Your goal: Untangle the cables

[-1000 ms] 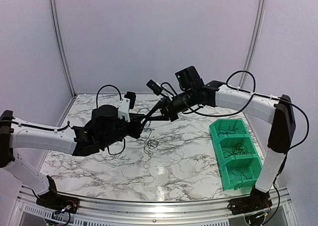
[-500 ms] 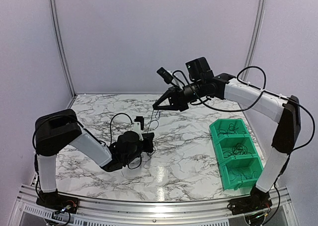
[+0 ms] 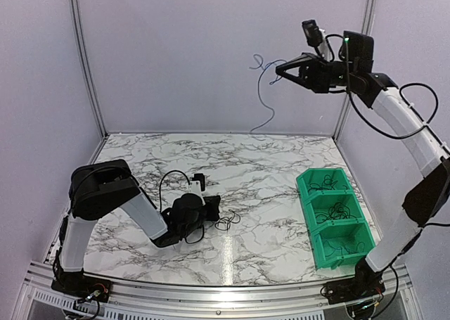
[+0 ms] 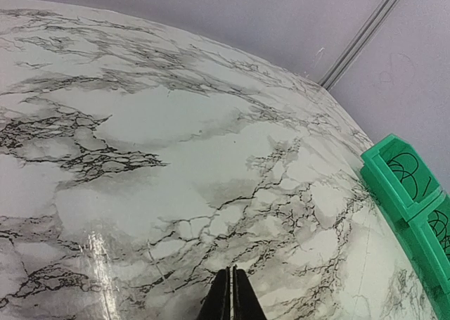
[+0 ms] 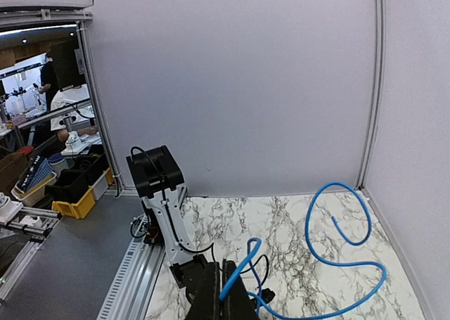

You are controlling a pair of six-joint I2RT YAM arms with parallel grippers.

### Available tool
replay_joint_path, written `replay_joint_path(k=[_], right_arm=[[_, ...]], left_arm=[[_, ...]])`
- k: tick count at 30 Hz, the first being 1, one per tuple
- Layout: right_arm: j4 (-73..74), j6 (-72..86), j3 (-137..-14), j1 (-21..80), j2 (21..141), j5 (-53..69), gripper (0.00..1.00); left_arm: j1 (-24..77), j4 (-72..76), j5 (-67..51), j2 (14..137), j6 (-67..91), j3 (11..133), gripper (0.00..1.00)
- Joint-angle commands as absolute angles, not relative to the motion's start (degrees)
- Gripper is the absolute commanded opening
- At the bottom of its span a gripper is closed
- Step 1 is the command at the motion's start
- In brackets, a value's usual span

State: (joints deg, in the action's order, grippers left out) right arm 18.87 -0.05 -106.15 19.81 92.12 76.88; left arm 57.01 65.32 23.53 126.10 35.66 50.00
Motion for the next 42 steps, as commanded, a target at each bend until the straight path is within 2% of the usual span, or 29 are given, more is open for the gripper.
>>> replay_joint_path(k=[1, 4, 8, 16, 20, 27, 33, 42], right_arm=[[0.33, 14.11, -103.2, 14.6, 87.8, 80.98, 0.0], [-3.6, 15.16, -100.14, 11.35, 85.82, 79.52, 0.0], [7.26, 6.56, -97.53, 8.06, 83.41, 77.17, 0.0], [30.17, -16.68, -87.82, 5.12, 75.62, 69.7, 0.0], [41.62, -28.78, -84.14, 5.03, 71.38, 63.86, 0.0], [63.51, -49.33, -81.05, 5.14, 65.15, 52.37, 0.0], [78.03, -59.82, -78.87, 5.1, 61.71, 41.88, 0.0], [78.79, -63.72, -70.77, 5.1, 51.8, 30.32, 0.0]], left_arm=[[55.99, 64.07, 22.04, 127.72, 37.75, 49.96, 0.04], [55.99, 64.02, 21.62, 126.28, 36.62, 49.6, 0.06], [55.68, 63.39, 19.39, 122.28, 32.31, 49.15, 0.1], [55.15, 51.4, 13.52, 110.63, 22.98, 49.71, 0.35], [54.89, 45.18, 14.02, 105.78, 20.3, 49.83, 0.41], [54.69, 39.34, 18.24, 101.68, 17.82, 50.01, 0.44], [54.58, 39.02, 21.04, 102.32, 17.54, 50.35, 0.46], [54.45, 38.86, 23.16, 104.53, 17.62, 50.63, 0.47]])
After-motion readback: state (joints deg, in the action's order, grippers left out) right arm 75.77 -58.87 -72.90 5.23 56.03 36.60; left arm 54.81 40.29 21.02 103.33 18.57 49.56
